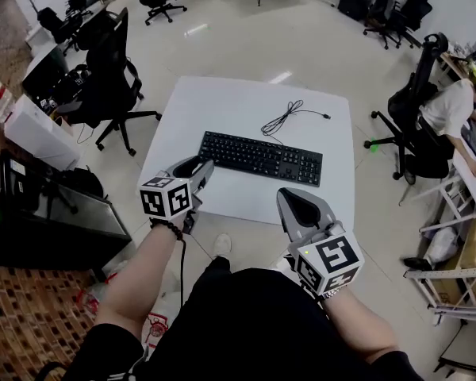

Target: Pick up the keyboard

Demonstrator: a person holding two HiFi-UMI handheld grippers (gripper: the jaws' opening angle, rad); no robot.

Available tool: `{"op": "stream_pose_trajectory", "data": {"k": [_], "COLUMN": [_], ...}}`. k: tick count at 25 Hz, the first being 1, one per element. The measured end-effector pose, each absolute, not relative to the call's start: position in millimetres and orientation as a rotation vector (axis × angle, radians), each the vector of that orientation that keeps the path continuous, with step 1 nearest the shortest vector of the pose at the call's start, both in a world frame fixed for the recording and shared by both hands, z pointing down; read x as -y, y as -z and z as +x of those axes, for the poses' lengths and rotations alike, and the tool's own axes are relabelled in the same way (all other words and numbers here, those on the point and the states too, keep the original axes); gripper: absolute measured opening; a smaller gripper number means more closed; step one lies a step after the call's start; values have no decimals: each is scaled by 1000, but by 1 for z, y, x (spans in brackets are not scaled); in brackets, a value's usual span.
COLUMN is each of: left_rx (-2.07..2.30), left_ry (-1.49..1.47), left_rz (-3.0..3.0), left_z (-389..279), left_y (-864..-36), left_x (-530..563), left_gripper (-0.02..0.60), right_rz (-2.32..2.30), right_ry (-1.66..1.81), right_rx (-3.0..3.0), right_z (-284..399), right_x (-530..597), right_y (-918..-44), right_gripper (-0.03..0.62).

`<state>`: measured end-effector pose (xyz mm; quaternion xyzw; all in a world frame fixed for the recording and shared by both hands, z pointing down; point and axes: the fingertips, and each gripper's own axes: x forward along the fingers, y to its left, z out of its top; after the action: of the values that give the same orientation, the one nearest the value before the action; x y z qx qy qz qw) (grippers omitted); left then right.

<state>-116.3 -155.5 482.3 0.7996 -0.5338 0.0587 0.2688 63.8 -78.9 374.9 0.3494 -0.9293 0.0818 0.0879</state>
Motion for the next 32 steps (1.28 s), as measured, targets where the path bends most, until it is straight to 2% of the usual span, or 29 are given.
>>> {"op": "stream_pose_trajectory", "data": {"k": [5,15,27,32], "left_rx": [1376,1197,1033,1025], "left_ry": [-248,-418,-463,-425], "left_rz": [2046,1859,1806,1769], "left_z": [-159,-195,-189,-191], "left_y": [-537,-642,-680,-681], "left_x": [210,278,294,295], "left_gripper": [146,170,173,155], "right_rz": [1092,1207,1299,1320], "right_ry": [-275,-374,-436,-436], "right_rx": [2723,2622,2544,2536], "right_z": [37,4,-9,-8], "right_x": [115,169,193,195], "right_y": [-380,-406,-420,-420], "right_gripper": [2,2,2,2]}}
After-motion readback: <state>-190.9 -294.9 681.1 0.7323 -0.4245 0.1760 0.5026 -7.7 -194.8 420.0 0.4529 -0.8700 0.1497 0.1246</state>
